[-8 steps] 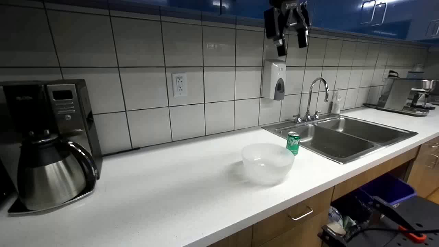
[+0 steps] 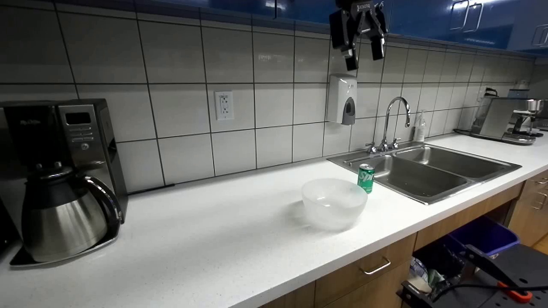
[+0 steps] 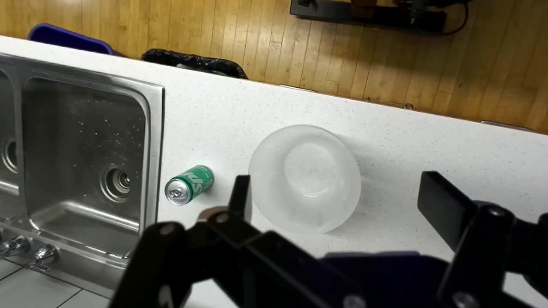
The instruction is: Put the can in the bowl
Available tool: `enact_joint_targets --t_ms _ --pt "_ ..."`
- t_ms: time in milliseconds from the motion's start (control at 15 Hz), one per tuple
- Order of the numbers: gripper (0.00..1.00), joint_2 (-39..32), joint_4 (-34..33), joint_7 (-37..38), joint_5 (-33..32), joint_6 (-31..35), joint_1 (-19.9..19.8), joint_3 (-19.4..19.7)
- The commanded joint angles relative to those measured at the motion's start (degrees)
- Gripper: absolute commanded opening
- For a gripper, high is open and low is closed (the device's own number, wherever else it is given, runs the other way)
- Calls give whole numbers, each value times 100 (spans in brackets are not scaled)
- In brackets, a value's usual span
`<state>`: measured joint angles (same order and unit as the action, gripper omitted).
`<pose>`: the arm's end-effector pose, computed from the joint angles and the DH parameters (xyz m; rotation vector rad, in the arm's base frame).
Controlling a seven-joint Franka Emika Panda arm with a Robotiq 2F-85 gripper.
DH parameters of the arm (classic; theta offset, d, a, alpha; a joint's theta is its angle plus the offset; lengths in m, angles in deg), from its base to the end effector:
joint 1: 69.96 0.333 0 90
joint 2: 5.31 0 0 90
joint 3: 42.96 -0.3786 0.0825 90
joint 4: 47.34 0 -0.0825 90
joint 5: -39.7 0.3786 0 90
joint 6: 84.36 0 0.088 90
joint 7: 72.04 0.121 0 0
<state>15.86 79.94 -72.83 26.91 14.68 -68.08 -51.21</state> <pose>0.3971 0.0553 0.5612 2.8405 0.3239 -0.1536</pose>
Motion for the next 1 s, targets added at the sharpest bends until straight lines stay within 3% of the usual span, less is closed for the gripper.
enact_joint_targets --t_ms 0,400,933 --pt "100 -11 -16 31 -30 -23 112 93" --pt "100 311 623 325 -176 477 122 56" --pt "100 1064 1765 1456 -580 1352 -164 119"
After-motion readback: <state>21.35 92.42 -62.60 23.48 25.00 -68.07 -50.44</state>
